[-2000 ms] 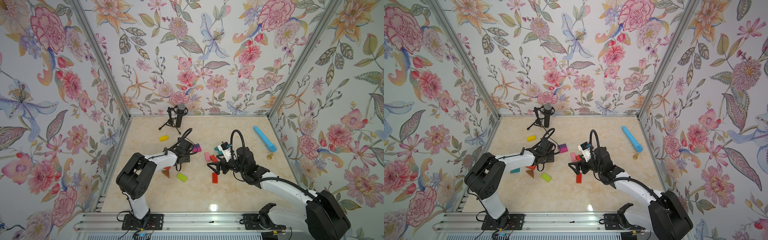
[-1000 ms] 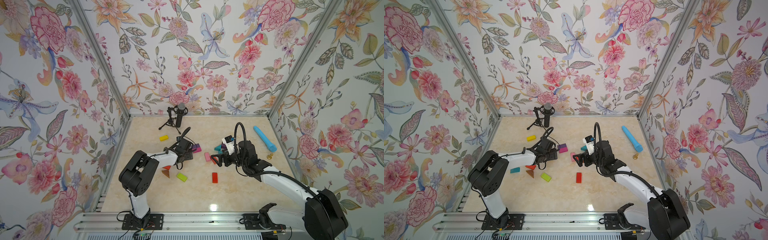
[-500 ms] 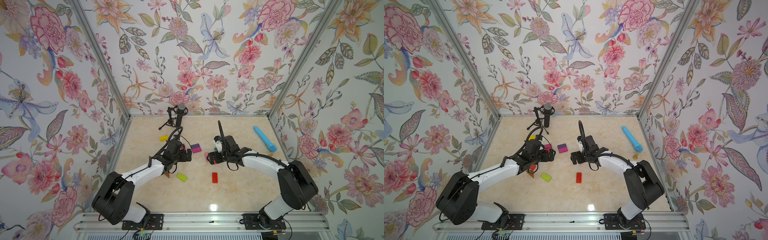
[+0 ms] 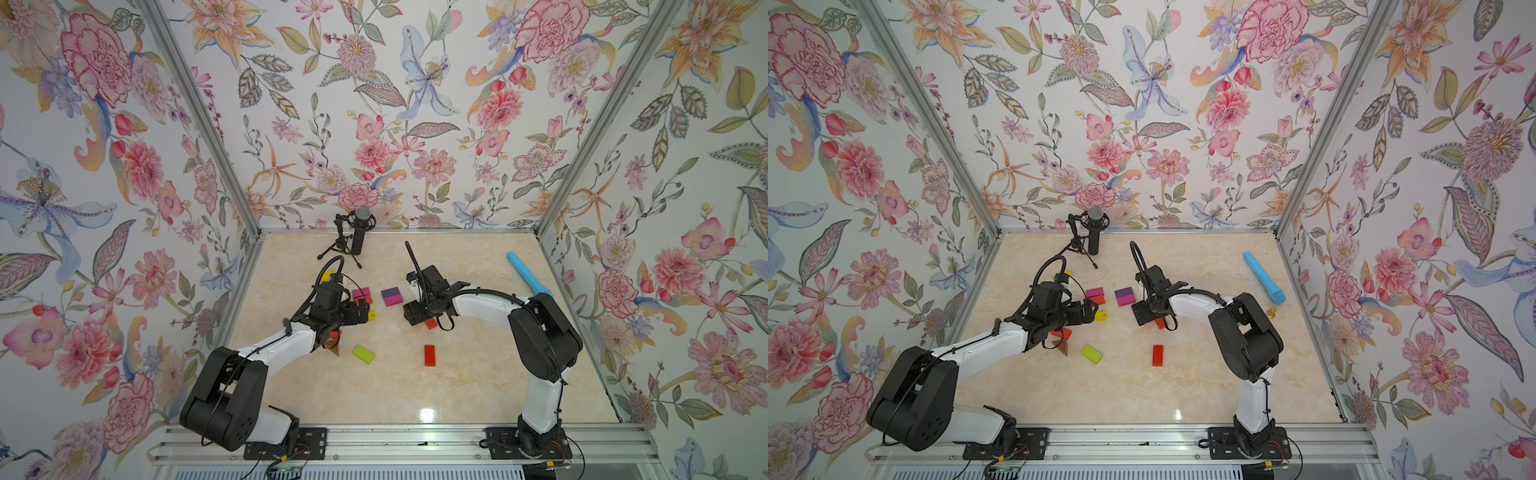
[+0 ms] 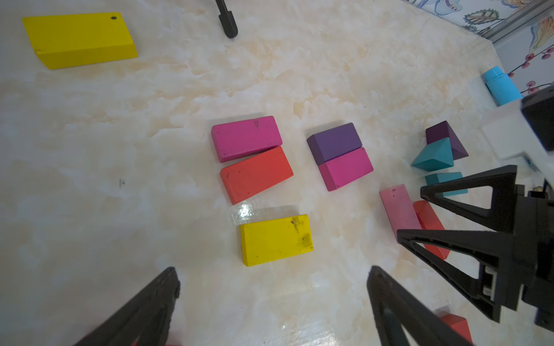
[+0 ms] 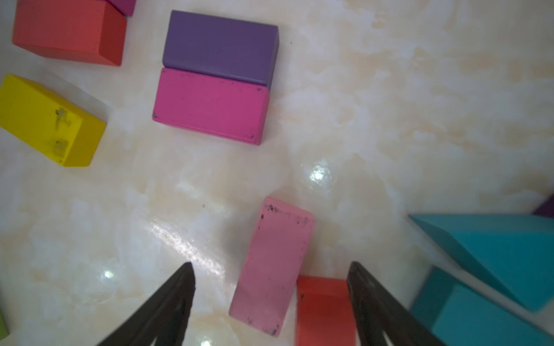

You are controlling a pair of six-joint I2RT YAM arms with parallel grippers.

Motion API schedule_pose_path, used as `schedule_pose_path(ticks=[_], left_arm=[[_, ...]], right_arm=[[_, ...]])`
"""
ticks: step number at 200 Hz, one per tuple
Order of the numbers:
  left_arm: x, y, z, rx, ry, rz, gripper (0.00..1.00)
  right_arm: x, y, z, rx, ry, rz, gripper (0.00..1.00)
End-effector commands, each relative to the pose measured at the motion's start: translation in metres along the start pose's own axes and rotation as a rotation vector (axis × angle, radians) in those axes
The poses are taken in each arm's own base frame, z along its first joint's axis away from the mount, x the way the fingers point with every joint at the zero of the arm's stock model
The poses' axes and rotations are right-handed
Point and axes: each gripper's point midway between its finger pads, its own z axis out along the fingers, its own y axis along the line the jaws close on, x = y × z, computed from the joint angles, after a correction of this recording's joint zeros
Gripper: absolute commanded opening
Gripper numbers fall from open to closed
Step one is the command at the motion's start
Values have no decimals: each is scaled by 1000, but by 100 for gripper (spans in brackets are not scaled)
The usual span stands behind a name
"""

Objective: Assemble a piece of candy with building blocks
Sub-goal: Assemble the building block at the center of the board.

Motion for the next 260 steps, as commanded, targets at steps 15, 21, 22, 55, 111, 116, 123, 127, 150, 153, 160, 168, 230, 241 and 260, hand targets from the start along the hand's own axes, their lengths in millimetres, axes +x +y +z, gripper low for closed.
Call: schedule_pose_path(ticks=[15, 21, 22, 55, 111, 116, 123, 127, 150, 153, 160, 168, 230, 241, 260], left_arm=[[-1, 6, -7, 12, -18, -1, 99], [-2, 6, -8, 10, -19, 0, 99], [-2, 6, -8, 11, -19, 0, 99], [-8, 12, -14, -2, -37, -6, 99], [-7, 17, -17, -10, -43, -9, 99], [-6, 17, -17, -10, -43, -9, 99], [-6, 17, -17, -8, -42, -9, 99], [-6, 16, -17, -6, -43, -8, 99], [-4, 17, -18, -5, -41, -12, 99], [-4, 17, -18, -5, -42, -11, 99], [-3, 17, -19, -4, -42, -12, 99], [-2, 18, -20, -6, -43, -13, 99], [2, 17, -20, 4, -34, -17, 99], [2, 16, -20, 11, -37, -20, 99], [7, 18, -18, 11, -31, -26, 99]], right_arm=[[-15, 0, 7, 10, 12, -60, 76], [-16, 1, 8, 6, 13, -62, 74], [-16, 1, 8, 5, 13, -63, 74], [-13, 4, 16, -14, 41, -80, 66], [-4, 19, 15, 6, 64, -102, 63], [-3, 21, 15, 2, 66, -105, 63], [-2, 23, 15, -2, 68, -103, 63], [-1, 24, 16, -6, 70, -104, 63], [6, 35, 16, -29, 85, -103, 62], [8, 37, 17, -32, 88, -104, 62], [11, 41, 16, -41, 91, -105, 62], [13, 46, 16, -48, 94, -110, 61], [10, 72, -4, -92, 49, -163, 61], [9, 69, -13, -82, 33, -155, 63], [15, 63, -32, -72, 10, -115, 67]])
